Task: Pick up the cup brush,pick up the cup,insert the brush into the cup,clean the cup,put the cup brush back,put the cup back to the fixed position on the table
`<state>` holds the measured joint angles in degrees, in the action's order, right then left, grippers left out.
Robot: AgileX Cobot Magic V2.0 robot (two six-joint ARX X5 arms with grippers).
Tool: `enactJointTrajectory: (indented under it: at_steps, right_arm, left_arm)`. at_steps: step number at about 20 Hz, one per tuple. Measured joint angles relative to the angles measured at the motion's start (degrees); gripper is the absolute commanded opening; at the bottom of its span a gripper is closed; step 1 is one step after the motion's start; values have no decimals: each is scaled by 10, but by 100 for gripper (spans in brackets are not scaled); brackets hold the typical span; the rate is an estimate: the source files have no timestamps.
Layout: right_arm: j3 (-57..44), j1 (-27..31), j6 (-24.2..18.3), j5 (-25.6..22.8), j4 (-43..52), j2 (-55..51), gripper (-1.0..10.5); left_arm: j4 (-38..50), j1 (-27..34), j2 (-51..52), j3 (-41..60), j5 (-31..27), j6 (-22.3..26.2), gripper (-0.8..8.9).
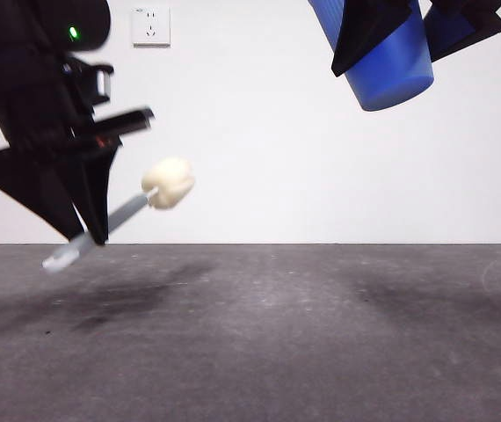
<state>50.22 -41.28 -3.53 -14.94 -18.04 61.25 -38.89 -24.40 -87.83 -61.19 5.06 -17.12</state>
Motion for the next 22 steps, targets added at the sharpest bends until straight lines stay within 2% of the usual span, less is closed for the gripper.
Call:
enactJointTrajectory:
  at_steps: [11,17,18,20,21,22]
  right_arm:
    - [0,0,23,15,14,0,-18]
    - [0,0,27,15,14,0,-18]
    - [0,0,29,15,14,0,-18]
    - [0,0,32,15,14,0,-18]
    - [0,0,33,15,14,0,-18]
    - [0,0,33,15,14,0,-18]
  left_arm:
    - [58,-37,-98,-1,11,-59,-8]
    - [60,-40,-117,-1,11,-66,2]
    - [60,-40,-117,-1,11,-68,34]
    - [60,-40,-117,-1,11,-70,268]
    - [60,-40,-117,-1,11,-70,346]
    - [61,-42,-117,-1,12,-70,353]
